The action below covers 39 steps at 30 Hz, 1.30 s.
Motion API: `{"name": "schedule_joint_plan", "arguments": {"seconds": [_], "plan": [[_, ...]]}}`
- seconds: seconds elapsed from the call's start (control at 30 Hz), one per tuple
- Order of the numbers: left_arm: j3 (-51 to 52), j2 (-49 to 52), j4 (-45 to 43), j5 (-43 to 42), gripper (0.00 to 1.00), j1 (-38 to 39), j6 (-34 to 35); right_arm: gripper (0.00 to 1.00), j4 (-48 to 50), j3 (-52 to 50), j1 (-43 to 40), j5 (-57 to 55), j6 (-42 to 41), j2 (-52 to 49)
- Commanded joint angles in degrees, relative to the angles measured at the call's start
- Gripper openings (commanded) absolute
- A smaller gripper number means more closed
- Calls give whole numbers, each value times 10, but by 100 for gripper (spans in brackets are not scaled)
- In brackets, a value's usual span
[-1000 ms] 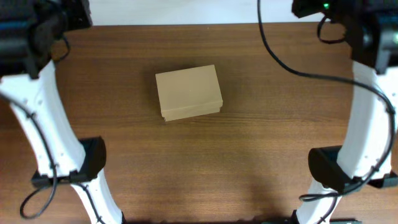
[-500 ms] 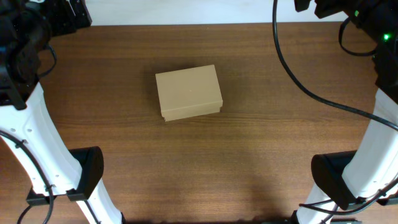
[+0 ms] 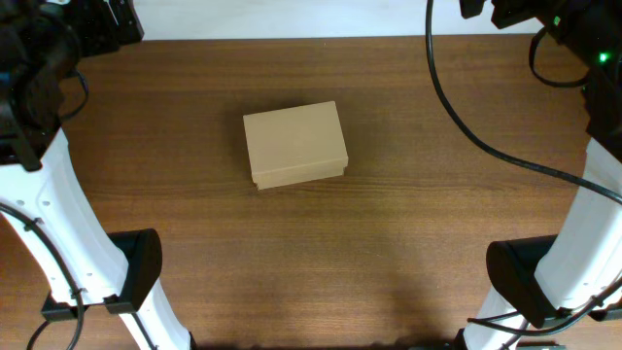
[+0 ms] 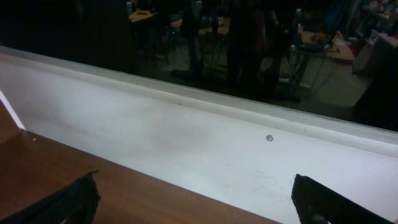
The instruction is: Pack container
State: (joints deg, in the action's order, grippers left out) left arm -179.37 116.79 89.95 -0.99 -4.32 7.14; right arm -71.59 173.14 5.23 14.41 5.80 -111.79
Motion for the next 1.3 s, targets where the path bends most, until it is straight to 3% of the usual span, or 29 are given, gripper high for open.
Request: {"name": "schedule_joint_plan", "arguments": {"seconds": [0.0, 0.3, 0.43, 0.6, 0.93, 1.27], "plan": [[1, 1, 1, 10, 100, -3, -3, 99, 2, 3, -1, -1, 0, -1], [1, 1, 2, 10, 100, -3, -3, 99, -58, -1, -1, -2, 0, 17], [1, 1, 2, 10, 100, -3, -3, 99, -55, -96, -1, -1, -1, 111], [1, 1, 2, 10, 100, -3, -3, 99, 37, -319, -9, -1, 0, 267], [1, 1, 1, 10, 100, -3, -3, 99, 302, -880, -39, -1, 0, 628], [1, 1, 2, 10, 100, -3, -3, 99, 363, -1315, -70, -1, 0, 914]]}}
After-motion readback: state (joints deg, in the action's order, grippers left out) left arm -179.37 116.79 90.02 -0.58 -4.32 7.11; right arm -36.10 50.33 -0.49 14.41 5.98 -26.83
